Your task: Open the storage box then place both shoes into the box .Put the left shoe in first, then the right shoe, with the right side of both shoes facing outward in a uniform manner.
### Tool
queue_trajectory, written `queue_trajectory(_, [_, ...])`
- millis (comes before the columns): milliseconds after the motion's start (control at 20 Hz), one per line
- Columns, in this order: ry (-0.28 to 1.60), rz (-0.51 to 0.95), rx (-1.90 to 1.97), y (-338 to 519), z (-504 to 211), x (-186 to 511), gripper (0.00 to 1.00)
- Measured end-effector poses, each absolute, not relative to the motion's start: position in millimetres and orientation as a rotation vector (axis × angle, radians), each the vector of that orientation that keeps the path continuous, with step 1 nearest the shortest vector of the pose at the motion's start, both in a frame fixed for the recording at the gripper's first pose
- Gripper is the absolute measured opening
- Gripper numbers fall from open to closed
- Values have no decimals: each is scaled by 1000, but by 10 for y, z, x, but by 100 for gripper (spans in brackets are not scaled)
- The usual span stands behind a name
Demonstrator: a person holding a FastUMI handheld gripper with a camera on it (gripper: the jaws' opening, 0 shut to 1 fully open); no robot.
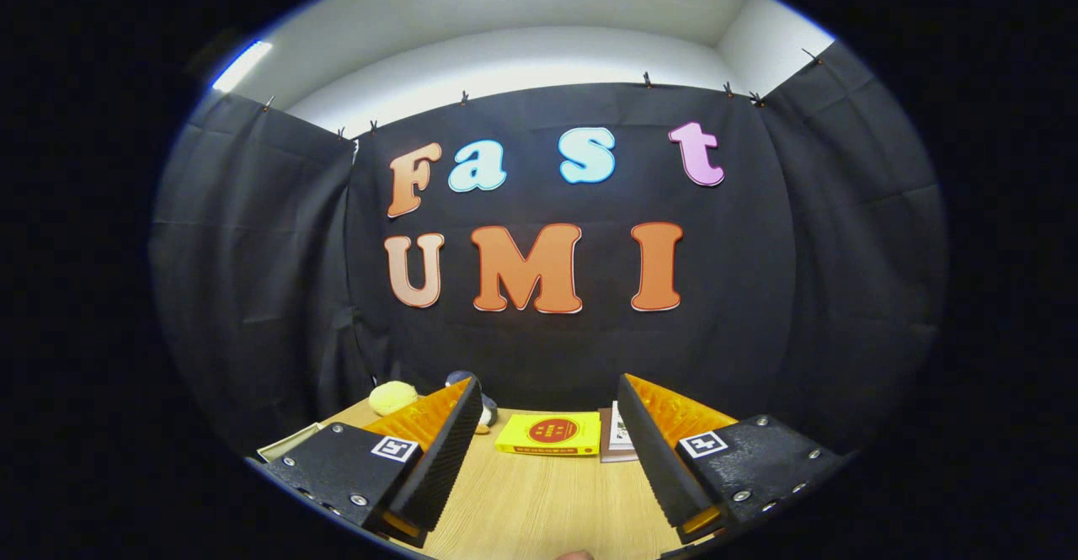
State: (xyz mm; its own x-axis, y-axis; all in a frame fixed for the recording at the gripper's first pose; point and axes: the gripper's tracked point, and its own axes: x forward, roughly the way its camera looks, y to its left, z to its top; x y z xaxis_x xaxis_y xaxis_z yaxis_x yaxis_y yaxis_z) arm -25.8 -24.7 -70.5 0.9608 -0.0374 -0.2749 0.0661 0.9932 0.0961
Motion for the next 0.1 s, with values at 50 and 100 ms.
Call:
queue_trajectory(50, [267,-56,102,-281,-669,-288,97])
queue_trajectory(100, [254,-61,97,-316,-645,-302,97])
